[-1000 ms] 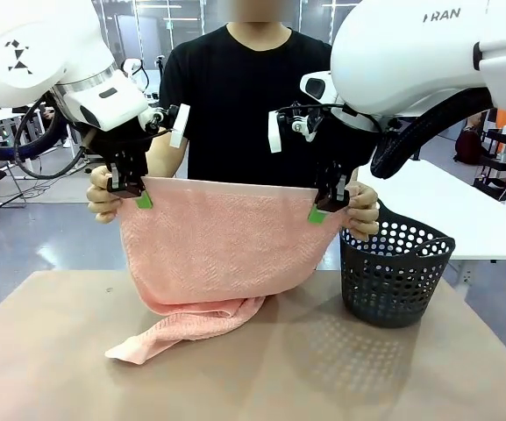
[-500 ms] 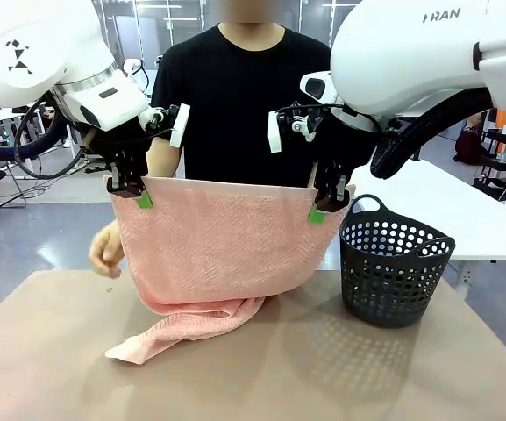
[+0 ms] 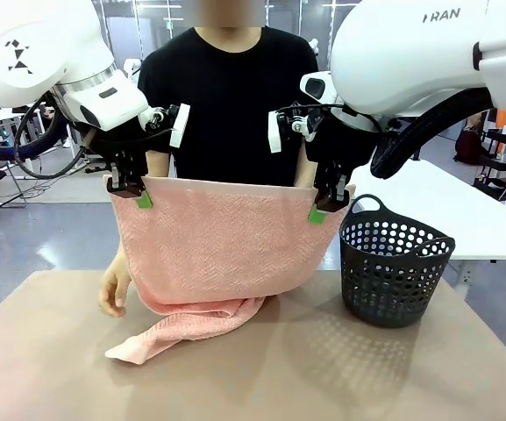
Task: Fold the towel.
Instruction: Release the end of the 100 cm Hotel Towel you were holding and grab the top end of the folded side.
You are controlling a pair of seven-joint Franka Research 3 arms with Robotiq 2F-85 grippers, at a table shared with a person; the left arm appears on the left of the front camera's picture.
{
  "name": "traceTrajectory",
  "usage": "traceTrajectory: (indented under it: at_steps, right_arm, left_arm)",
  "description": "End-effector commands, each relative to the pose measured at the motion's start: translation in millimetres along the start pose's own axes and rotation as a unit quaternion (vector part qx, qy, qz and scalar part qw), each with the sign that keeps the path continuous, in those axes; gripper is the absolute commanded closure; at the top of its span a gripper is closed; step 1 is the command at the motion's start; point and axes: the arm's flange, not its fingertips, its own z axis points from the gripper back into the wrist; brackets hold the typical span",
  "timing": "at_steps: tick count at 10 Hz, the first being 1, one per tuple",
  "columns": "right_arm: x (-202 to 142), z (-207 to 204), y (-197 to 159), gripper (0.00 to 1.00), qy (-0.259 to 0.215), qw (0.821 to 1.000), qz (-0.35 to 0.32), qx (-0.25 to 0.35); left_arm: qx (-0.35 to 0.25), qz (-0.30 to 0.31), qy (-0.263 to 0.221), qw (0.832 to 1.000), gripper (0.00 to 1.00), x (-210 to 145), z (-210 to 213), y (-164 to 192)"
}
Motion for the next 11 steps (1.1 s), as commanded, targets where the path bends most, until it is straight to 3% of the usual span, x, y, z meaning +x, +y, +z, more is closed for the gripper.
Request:
traceTrajectory:
  at_steps: [1,11]
  right_arm:
    - [-1.6,0.1,-0.6,1.0,0.001,1.0,0.002,-0.001]
    - [-1.6,0.1,-0.6,1.0,0.001,1.0,0.002,-0.001]
  left_arm:
    - [0.006,0.002,0.009,1.0,1.0,-0.9,0.8,1.1]
    - [0.006,0.002,0.009,1.0,1.0,-0.9,0.8,1.1]
